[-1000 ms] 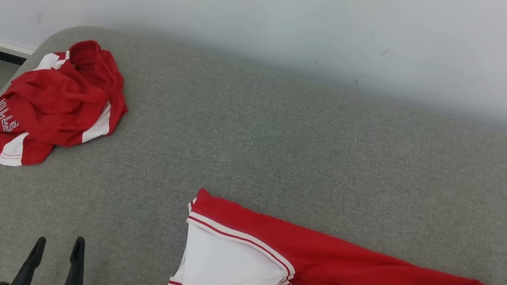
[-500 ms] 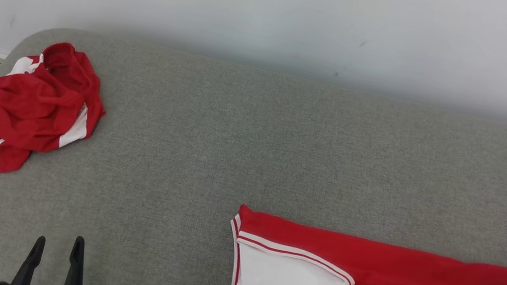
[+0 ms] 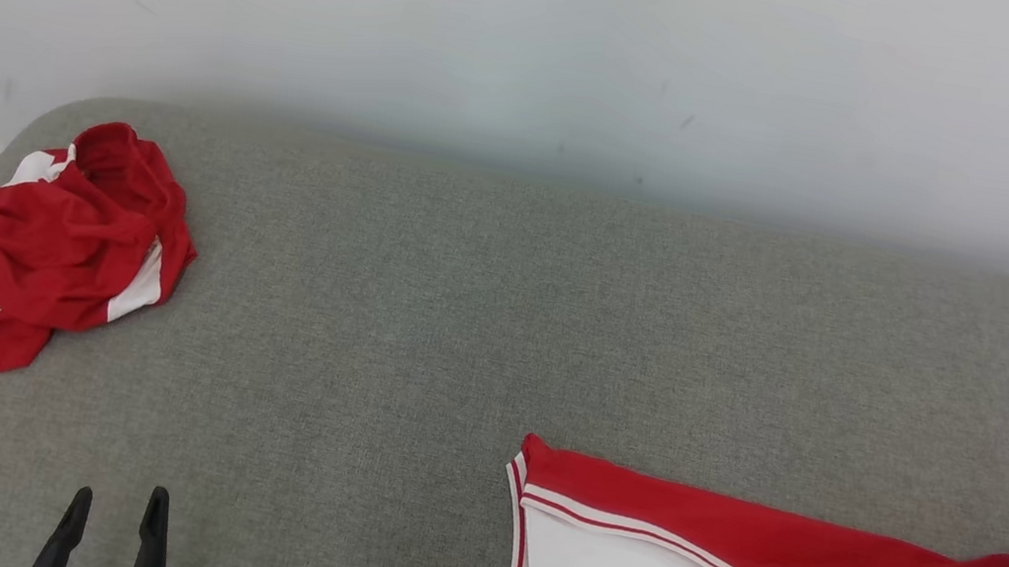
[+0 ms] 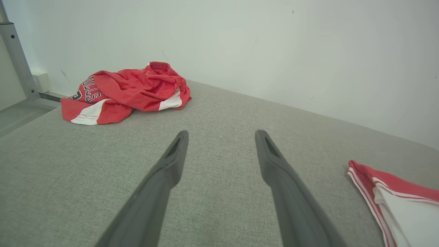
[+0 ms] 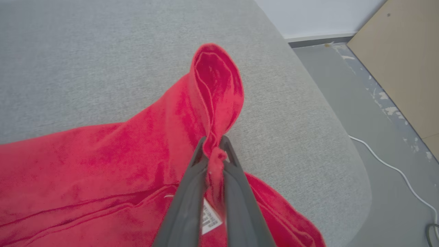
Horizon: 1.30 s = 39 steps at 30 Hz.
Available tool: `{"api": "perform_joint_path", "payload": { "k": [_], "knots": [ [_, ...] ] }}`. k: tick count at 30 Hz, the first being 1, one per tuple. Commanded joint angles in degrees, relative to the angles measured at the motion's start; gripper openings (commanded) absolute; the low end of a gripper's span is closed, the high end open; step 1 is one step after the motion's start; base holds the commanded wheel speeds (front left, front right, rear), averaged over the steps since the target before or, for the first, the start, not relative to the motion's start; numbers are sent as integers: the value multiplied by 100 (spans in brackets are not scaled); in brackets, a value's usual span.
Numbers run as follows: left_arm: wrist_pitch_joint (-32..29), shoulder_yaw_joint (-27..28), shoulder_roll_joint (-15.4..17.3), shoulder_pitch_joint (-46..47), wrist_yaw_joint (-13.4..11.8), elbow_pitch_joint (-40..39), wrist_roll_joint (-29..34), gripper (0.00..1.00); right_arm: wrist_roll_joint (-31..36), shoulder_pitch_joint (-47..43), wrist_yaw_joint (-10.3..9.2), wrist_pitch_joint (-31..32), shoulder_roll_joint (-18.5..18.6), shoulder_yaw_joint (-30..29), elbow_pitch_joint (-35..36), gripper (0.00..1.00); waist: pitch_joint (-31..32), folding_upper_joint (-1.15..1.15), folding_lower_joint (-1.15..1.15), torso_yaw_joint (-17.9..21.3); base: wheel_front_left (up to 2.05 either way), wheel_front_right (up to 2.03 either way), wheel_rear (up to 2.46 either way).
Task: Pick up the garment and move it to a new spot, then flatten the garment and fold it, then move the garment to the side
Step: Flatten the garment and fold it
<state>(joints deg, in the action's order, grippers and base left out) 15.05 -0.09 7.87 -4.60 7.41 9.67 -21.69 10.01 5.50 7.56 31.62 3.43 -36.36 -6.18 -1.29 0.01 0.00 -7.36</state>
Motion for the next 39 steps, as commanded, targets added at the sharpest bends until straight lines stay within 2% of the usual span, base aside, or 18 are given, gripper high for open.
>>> {"api": "perform_joint_path", "payload": {
  "k": [1, 8, 9, 10, 16, 29, 39],
  "knots": [
    [16, -5, -5, -65, 8, 6, -48, 100, -154, -113, -14, 85, -32, 207, 46, 0, 44, -1, 0, 12, 0, 0, 0],
    [16, -50, -29, -134, 8, 70, -84, 100, -1120, -253, -14, 332, -50, 2090, 162, 0, 158, -1, 0, 28, 0, 0, 0],
    [16, -66, -33, -129, 8, 86, -87, 100, -1318, -226, -14, 356, -52, 2636, 152, 0, 188, -1, 0, 16, 0, 0, 0],
    [16, -81, -34, -127, 8, 105, -89, 100, -1456, -225, -14, 367, -55, 2900, 132, 0, 205, -1, 0, -1, 0, 0, 0],
    [14, -183, 3, -118, 9, 159, -115, 100, -1992, -168, -13, 307, -56, 3824, -17, 0, 249, -1, 0, -149, 0, 0, 0],
    [14, -257, 62, -112, 9, 199, -182, 100, -2405, 292, -13, 45, -54, 4721, -835, 0, 261, -1, 0, -458, 0, 0, 0],
    [15, -295, 60, -99, 6, 202, -194, 100, -2598, 629, -13, -308, -57, 4928, -1553, 0, 272, -1, 0, -549, 0, 0, 0]
  ]
}}
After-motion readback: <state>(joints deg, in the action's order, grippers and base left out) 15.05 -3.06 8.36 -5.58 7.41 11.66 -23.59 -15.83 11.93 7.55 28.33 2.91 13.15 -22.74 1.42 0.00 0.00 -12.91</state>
